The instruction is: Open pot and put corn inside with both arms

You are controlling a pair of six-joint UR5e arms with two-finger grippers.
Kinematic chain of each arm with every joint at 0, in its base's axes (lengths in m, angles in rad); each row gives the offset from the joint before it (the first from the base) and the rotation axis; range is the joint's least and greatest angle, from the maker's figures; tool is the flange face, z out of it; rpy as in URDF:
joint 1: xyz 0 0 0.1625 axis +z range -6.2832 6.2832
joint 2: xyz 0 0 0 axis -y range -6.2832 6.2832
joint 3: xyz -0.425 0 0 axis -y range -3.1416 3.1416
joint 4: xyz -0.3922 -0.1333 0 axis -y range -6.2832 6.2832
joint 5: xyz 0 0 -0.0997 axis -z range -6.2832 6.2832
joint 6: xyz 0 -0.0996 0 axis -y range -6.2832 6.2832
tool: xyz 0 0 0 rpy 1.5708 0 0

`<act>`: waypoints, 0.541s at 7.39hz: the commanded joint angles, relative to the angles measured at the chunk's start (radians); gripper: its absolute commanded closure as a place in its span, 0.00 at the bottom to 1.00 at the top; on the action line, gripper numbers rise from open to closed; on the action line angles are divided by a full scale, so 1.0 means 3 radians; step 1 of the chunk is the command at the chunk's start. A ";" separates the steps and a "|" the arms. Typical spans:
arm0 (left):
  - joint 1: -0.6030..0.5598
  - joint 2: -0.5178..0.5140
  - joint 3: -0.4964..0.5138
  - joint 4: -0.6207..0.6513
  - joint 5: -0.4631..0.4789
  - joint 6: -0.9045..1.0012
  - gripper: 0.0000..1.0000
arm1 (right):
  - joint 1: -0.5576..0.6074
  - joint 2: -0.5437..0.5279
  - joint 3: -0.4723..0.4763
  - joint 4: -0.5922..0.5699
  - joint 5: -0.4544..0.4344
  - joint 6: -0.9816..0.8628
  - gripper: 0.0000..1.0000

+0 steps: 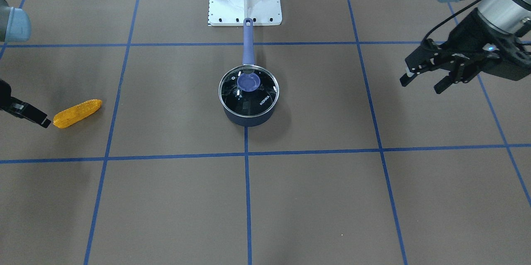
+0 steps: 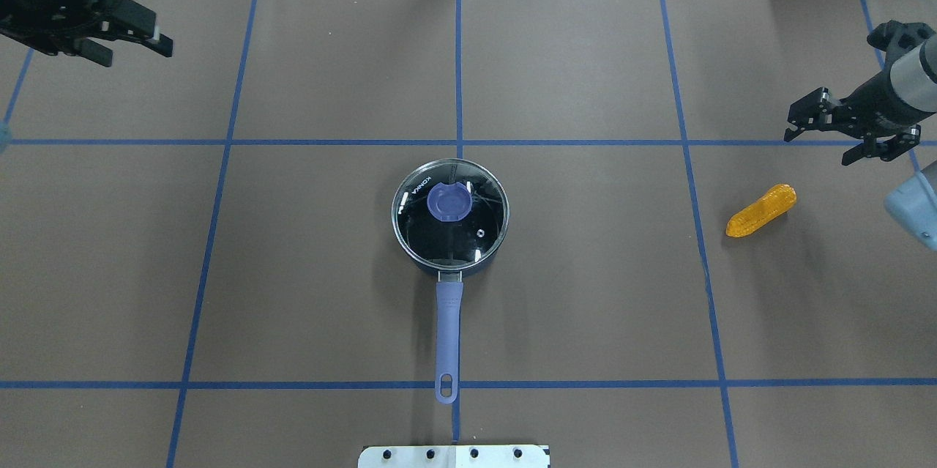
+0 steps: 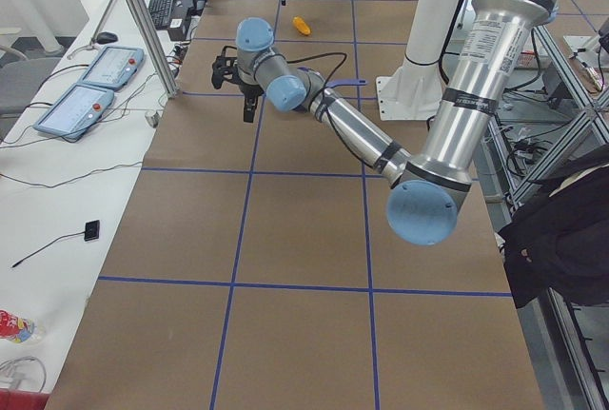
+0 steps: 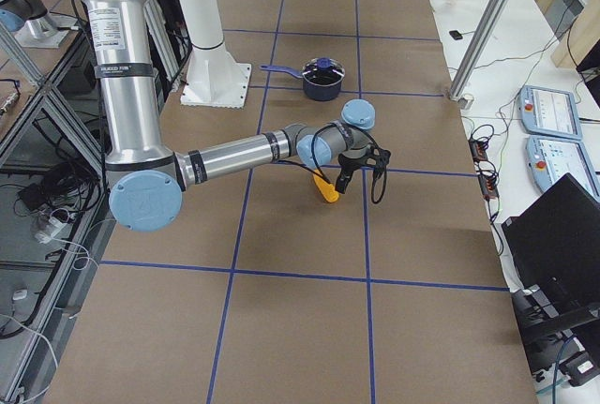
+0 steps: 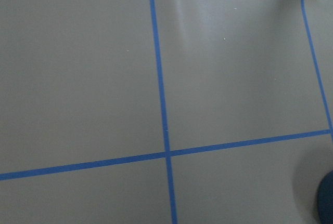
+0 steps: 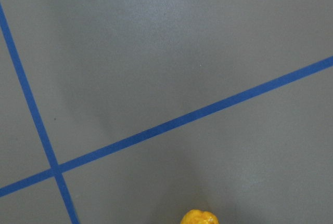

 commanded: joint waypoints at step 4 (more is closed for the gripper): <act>0.0962 -0.1079 0.0030 0.0798 0.0850 -0.0892 0.02 | -0.0451 -0.0253 0.0106 0.0247 -0.0242 0.0352 0.00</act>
